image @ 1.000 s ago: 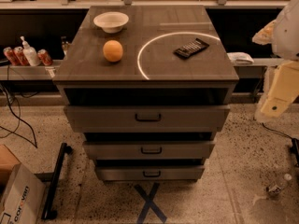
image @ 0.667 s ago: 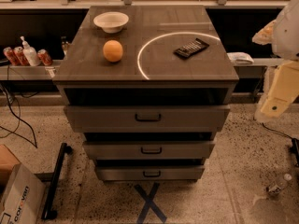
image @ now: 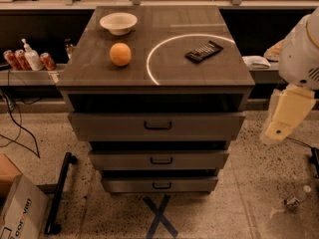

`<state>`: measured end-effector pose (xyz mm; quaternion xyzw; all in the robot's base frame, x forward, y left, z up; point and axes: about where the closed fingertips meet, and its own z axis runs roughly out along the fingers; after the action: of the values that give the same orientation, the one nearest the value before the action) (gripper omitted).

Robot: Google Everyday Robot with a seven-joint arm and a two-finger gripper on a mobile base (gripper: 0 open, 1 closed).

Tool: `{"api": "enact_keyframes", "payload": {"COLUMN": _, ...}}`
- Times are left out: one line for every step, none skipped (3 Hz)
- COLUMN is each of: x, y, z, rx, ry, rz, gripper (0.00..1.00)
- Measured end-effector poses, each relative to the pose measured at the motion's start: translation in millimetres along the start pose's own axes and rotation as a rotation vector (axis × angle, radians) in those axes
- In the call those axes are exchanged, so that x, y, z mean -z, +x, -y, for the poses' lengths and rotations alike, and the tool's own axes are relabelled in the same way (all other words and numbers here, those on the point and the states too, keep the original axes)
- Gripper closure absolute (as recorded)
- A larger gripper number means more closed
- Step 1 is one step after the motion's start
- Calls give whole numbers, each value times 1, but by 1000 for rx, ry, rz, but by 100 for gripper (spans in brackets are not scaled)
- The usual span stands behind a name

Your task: Open middle drawer

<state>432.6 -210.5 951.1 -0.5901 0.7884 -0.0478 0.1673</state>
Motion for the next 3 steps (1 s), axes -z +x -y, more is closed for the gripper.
{"api": "enact_keyframes", "payload": {"x": -18, "y": 4, "z": -11, "rx": -25, "ry": 2, "rz": 13, "gripper": 0}}
{"api": "enact_keyframes", "payload": {"x": -41, "y": 7, "z": -20, "rx": -43, "ry": -17, "rz": 52, "gripper": 0}}
{"api": "enact_keyframes", "payload": {"x": -67, "y": 6, "z": -23, "rx": -53, "ry": -49, "rz": 103, "gripper": 0}}
